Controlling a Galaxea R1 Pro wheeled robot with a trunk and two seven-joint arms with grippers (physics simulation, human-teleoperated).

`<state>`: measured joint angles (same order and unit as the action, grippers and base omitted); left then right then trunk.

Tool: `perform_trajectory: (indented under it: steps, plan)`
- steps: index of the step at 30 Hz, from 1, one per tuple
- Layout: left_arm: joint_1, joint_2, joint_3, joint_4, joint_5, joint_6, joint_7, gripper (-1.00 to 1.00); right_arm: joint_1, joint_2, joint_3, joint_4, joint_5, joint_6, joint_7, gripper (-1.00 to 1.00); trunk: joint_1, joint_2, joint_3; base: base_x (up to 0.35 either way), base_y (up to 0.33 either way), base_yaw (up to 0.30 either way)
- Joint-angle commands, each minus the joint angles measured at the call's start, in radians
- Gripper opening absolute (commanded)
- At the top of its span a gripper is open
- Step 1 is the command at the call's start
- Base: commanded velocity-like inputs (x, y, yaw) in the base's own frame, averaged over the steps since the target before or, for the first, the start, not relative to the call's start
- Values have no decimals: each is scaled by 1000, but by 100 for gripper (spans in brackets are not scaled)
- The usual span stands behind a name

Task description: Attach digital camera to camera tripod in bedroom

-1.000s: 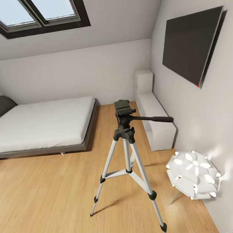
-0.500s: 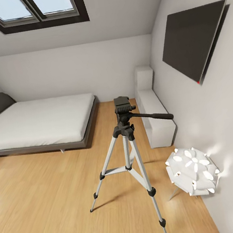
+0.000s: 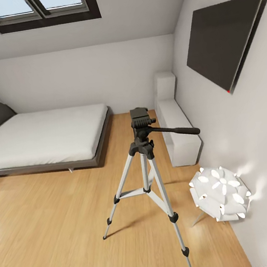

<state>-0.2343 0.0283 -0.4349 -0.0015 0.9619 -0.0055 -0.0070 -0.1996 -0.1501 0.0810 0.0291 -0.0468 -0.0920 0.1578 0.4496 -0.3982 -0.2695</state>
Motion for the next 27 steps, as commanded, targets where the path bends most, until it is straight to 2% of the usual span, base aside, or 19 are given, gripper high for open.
perform_trajectory:
  steps: [1,13,27]
  plan:
    - [0,0,-8,0,6,-1,-1,-100,-1,0,8,3,-5,-6,3,100,0,-2,-3,0,0,0]
    - [0,-1,-8,0,6,-1,-1,-100,-1,0,8,3,-5,-6,3,100,0,-2,-21,0,0,0]
    - [0,-1,-8,0,6,-1,-1,-100,-1,1,8,3,5,-6,6,100,0,-2,-24,0,0,0]
